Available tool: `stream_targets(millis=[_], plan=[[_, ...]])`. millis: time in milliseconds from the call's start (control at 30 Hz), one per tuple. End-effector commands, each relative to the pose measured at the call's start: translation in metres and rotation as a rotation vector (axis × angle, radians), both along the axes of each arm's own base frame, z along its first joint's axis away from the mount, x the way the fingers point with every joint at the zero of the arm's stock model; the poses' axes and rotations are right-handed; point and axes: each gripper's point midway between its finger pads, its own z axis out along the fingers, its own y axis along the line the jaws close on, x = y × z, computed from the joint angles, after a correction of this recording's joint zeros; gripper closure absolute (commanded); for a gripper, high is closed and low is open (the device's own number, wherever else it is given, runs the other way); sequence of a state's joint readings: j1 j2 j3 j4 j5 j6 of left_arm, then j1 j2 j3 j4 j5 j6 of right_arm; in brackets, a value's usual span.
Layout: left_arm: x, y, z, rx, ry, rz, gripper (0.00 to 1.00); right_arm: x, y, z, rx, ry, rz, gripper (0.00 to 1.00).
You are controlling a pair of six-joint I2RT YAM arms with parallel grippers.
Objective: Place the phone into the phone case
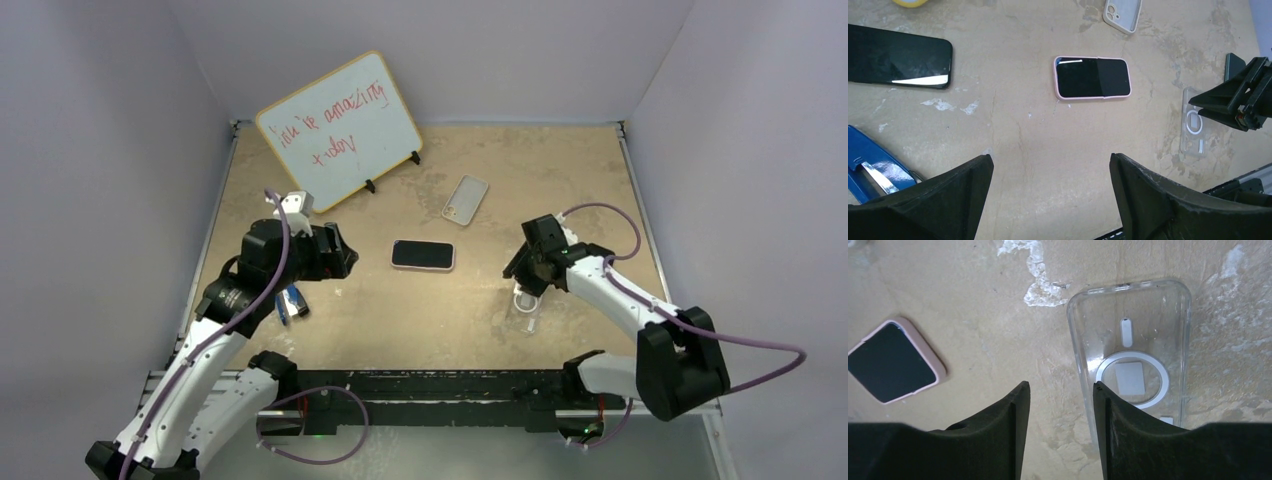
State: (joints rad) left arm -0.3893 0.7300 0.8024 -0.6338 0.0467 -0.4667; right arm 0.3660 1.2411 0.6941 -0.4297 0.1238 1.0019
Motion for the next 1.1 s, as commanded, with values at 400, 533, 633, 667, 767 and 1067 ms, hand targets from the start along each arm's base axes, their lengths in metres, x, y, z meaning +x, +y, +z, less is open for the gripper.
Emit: stream_targets(millis=[400,533,633,667,767,1067], plan=[[0.002,0.008,0.009,0.026,-0.052,0.021,0.09,-0.008,0.01,-0.039,-0.028,0.055,0.178,0.62],[0.003,0.007,0.009,0.026,-0.052,0.021,0.09,-0.013,0.033,-0.038,-0.004,0.042,0.3,0.75],[0.003,0.007,0.009,0.027,-0.05,0.022,0.09,-0.021,0.053,-0.037,-0.02,0.044,0.393,0.89],[0.003,0.007,0.008,0.028,-0.048,0.021,0.09,-0.023,0.06,-0.037,-0.022,0.044,0.418,0.94],[0.003,0.007,0.007,0.03,-0.044,0.021,0.09,-0.029,0.082,-0.034,-0.014,0.033,0.476,1.0],[0.005,0.013,0.007,0.042,-0.046,0.056,0.09,-0.054,0.156,-0.026,0.074,-0.021,0.702,1.0]])
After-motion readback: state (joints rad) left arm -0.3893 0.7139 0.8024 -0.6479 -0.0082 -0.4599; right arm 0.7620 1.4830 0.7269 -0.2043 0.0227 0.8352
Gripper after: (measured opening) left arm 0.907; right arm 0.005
